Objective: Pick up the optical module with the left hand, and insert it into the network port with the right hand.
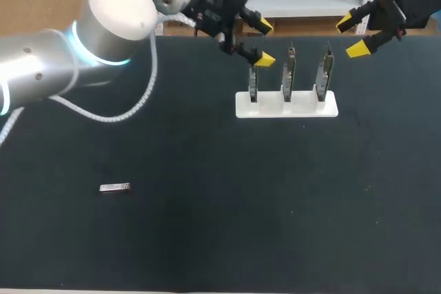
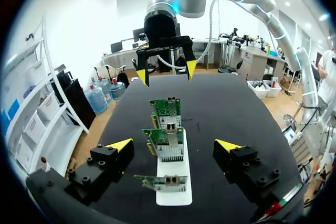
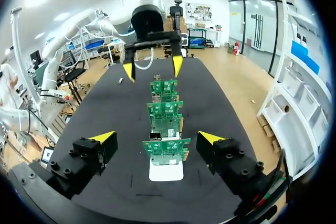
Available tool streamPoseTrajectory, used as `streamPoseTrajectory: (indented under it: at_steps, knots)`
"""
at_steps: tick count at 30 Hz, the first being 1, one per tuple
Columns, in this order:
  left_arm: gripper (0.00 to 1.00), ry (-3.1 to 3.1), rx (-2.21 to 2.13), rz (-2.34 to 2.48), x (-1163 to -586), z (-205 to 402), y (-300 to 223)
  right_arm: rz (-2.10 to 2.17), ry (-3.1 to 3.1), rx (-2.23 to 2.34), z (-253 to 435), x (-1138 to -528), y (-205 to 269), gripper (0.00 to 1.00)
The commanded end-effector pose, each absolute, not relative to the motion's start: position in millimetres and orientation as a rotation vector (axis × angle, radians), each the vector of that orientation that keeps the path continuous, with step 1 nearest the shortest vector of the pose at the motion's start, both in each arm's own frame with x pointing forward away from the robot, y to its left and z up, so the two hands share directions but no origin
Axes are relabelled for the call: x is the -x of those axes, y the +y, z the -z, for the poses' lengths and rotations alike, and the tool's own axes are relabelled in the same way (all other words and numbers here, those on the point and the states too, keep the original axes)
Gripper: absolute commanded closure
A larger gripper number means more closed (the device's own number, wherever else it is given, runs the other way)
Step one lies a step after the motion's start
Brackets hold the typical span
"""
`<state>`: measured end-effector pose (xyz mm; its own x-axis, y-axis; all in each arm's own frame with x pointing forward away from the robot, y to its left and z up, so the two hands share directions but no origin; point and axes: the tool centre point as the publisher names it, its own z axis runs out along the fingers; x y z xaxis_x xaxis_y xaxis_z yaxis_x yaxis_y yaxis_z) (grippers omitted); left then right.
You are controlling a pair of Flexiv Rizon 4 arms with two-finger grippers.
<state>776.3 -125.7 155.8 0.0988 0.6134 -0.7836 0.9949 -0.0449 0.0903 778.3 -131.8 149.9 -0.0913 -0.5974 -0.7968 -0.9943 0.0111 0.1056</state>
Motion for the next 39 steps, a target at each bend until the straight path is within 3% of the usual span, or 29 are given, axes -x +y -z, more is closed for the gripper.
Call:
streamPoseTrajectory:
  at_steps: [1, 11, 23, 39]
  knots:
    - [0.00, 1.589, -1.748, 0.645, -755.5, -185.2, -91.5, -0.926, 1.744, 1.631, -150.1, -776.4, -131.4, 0.00]
    - [0.00, 1.768, -1.794, 0.293, -700.4, -180.4, 9.8, -0.926, 1.744, 1.631, -150.1, -776.4, -131.4, 0.00]
    - [0.00, 2.094, -1.901, -0.033, -616.4, -118.1, 104.2, -0.926, 1.744, 1.631, -150.1, -776.4, -131.4, 0.00]
    - [0.00, 2.262, -2.053, -0.058, -550.2, -77.9, 160.0, -0.926, 1.744, 1.631, -150.1, -776.4, -131.4, 0.00]
